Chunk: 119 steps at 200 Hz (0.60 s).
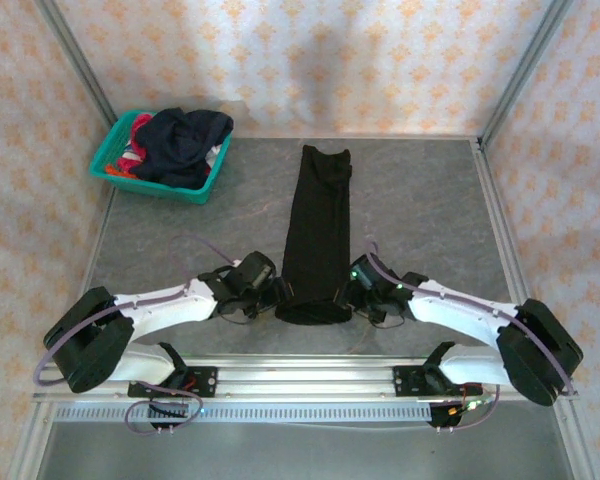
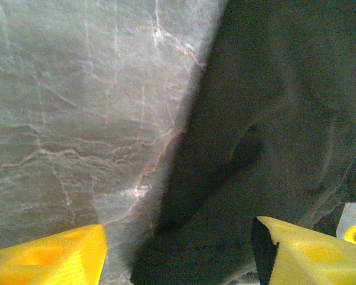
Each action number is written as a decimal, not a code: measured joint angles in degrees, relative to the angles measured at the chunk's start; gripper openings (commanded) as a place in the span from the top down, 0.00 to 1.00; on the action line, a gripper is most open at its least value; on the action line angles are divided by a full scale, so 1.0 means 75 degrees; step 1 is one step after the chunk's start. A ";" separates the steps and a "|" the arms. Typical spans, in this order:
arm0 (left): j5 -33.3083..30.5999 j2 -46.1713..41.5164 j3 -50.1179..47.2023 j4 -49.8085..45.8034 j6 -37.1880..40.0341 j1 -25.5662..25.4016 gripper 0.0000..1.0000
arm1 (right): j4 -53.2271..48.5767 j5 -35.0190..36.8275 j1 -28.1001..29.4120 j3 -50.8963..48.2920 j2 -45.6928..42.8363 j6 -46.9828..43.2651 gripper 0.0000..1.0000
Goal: Fold and stack the t-shirts
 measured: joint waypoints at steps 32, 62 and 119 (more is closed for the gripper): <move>0.0166 0.0271 0.0000 0.0204 -0.0087 -0.0175 0.39 | 0.0385 -0.0315 0.0000 -0.0085 0.0076 0.0280 0.56; 0.0163 0.0391 -0.0003 0.0227 -0.0099 -0.0192 0.44 | 0.0673 -0.0475 0.0000 -0.0085 0.0323 0.0356 0.64; 0.0015 0.0498 -0.0073 0.0119 -0.0187 -0.0187 0.73 | 0.1023 -0.0548 0.0000 -0.0099 0.0478 0.0495 0.79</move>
